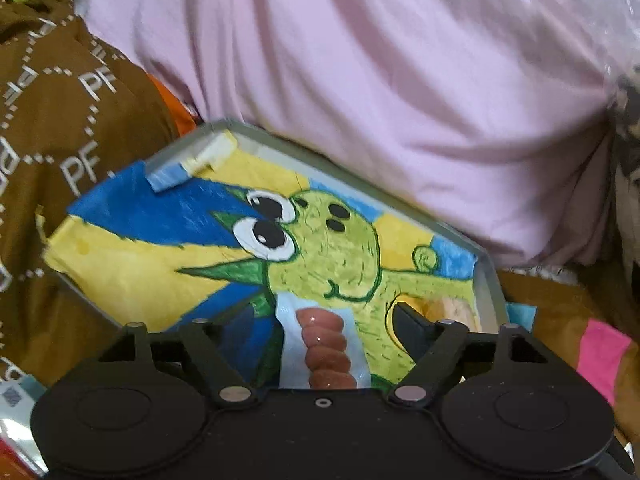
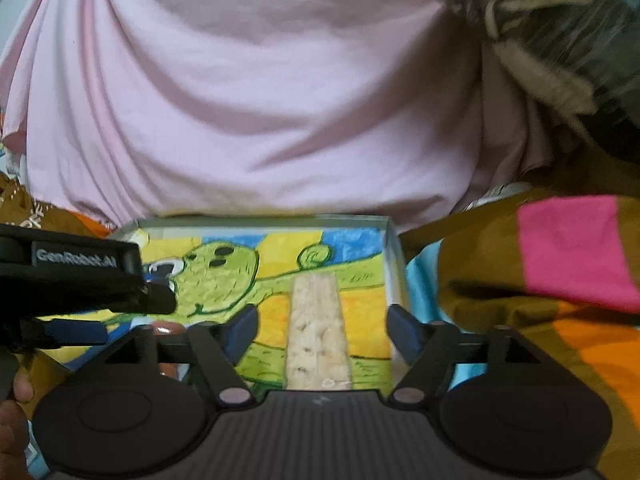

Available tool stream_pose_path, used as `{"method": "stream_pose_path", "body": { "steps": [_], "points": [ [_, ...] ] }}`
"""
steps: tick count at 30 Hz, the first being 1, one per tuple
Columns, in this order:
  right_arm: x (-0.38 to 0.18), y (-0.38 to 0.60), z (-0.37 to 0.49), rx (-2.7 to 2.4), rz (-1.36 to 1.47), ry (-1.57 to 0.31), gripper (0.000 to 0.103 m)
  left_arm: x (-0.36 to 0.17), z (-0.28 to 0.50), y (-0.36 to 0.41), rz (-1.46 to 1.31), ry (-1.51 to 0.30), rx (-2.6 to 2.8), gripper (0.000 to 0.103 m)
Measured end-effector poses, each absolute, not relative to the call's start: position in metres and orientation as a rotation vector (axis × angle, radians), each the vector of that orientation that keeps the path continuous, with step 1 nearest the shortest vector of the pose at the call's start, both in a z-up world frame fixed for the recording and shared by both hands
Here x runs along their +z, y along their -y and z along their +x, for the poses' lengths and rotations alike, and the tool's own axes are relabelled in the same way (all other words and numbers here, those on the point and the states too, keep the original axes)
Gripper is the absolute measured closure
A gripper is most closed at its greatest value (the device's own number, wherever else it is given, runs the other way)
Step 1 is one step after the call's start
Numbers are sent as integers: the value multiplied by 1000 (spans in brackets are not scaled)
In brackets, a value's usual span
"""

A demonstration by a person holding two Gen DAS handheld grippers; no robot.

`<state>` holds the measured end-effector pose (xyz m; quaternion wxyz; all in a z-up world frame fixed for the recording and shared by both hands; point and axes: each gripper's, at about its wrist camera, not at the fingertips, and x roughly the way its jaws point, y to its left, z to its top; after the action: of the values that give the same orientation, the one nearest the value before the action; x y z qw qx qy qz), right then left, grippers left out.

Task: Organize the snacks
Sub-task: 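Carry the rice-cake bar and sausage pack into the grey tray and release both, then move both tools back over the remaining snacks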

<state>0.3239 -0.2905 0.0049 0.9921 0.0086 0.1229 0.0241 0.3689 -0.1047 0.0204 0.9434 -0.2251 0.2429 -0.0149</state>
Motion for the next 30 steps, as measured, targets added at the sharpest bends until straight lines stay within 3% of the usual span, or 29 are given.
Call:
{"method": "stream_pose_path", "body": {
  "steps": [6,9,30],
  "points": [
    [25,297,289,26,28,-180,3,38,337,92,-456,-450,-24,6],
    [36,300,265,30,17,-137,0,48,316,87,-443,-421,-14,1],
    [49,284,112,36,-37,-110,0,61,153,57,-219,-352,-48,1]
  ]
}}
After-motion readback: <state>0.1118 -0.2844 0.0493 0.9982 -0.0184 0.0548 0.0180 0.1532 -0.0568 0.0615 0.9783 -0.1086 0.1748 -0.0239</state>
